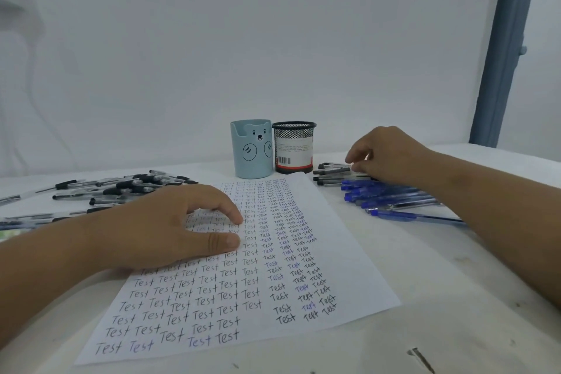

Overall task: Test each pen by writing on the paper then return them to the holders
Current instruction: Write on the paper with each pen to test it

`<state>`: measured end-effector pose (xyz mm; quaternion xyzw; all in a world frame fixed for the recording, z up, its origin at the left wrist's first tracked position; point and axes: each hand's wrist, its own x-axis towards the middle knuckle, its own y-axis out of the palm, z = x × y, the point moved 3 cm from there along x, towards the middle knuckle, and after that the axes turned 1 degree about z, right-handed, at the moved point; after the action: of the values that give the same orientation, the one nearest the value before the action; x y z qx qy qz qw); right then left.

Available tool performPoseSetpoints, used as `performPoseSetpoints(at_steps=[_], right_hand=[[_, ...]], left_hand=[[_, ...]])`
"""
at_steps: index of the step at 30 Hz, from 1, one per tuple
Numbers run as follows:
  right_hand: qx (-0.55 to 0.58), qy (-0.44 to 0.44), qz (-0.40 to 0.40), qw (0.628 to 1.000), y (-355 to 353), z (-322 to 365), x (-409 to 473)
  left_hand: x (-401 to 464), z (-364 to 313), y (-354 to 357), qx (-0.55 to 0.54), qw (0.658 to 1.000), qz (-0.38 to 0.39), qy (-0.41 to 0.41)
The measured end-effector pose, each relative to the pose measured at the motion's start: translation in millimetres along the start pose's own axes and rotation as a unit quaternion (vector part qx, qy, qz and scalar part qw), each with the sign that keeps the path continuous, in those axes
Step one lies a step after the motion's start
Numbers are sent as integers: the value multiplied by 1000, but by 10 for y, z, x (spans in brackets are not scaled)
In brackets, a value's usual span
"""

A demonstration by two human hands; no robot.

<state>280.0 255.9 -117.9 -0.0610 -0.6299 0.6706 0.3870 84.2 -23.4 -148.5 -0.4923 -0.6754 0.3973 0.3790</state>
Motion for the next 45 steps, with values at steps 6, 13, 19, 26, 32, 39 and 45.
performPoseSetpoints(at_steps=[6, 13, 19, 26, 32, 39, 45], right_hand=[[-23, -2, -21, 1000, 28, 107, -13], [75, -157, 0, 985, 188, 925, -300], [113, -264, 89, 954, 327, 1397, -558], [65, -304, 83, 947, 401, 1500, -569], [55, -315, 74, 945, 428, 1499, -582], [68, -317, 84, 942, 409, 1498, -582], [74, -315, 91, 942, 412, 1496, -583]], left_hand=[[4, -18, -2, 3, 1000, 1, -1], [-91, 7, -261, -20, 996, -74, -34], [-370, 582, -935, 123, 977, -78, -155], [-593, 1004, -1069, 127, 952, 55, -274], [-526, 1018, -1029, 163, 946, 18, -278], [-472, 864, -1040, 116, 970, -97, -192], [-273, 537, -1051, -400, 868, -295, 14]])
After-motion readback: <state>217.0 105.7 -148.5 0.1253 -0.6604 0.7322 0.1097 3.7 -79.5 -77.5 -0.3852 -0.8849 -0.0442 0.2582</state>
